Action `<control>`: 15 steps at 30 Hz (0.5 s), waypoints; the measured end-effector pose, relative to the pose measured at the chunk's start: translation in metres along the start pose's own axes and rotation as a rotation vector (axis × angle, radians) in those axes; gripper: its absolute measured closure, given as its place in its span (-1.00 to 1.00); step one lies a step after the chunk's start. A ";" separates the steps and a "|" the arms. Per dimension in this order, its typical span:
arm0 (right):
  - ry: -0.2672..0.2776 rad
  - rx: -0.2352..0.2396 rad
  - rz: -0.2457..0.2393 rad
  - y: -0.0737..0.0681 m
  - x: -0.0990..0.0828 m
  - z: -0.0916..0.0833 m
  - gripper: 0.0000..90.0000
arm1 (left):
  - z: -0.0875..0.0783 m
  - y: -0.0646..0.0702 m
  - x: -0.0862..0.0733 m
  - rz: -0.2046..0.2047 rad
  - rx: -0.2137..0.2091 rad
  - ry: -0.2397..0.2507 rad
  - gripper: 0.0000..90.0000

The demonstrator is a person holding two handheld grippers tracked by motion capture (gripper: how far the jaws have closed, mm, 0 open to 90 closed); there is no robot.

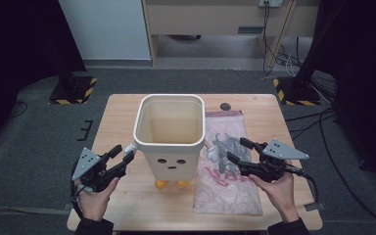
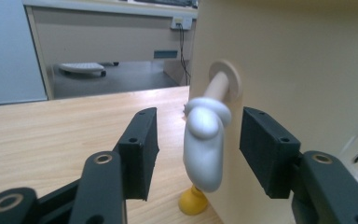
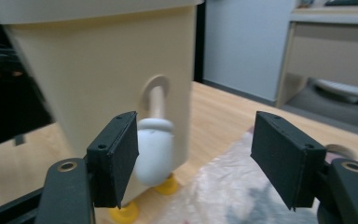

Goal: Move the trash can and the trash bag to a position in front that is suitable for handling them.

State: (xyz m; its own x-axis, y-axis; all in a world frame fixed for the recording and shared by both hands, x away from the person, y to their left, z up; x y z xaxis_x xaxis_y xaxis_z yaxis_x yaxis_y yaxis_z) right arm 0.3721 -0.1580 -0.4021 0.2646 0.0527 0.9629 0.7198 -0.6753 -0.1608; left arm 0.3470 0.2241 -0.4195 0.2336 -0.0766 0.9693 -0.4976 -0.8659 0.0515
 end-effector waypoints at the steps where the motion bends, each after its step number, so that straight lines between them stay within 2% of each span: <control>1: -0.005 0.003 -0.008 -0.001 -0.002 0.003 -0.28 | 0.001 0.000 -0.002 0.002 -0.001 -0.007 0.09; 4: -0.031 0.019 -0.013 -0.004 -0.009 0.010 -0.24 | 0.005 0.000 -0.005 0.003 -0.005 -0.022 0.17; 10: -0.047 0.073 0.016 -0.013 -0.018 0.024 -0.18 | 0.008 -0.001 -0.008 -0.007 -0.011 -0.026 0.27; 15: -0.057 0.087 0.015 -0.016 -0.025 0.035 -0.17 | 0.011 0.001 -0.008 -0.001 -0.019 -0.032 0.37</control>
State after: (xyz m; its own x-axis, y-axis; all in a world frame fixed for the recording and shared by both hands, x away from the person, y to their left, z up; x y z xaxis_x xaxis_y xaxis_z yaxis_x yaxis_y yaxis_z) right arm 0.3769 -0.1227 -0.4310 0.3104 0.0867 0.9466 0.7677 -0.6102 -0.1958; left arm 0.3537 0.2184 -0.4300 0.2607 -0.0922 0.9610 -0.5134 -0.8563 0.0571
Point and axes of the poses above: each handheld gripper's, and its own axes: z roughly forward along the jaws, x roughly out of its top, y roughly to its right, the point moved 6 cm from there along z, roughly forward along the jaws, and after that the axes turned 5 degrees about z, right-handed, at the moved point
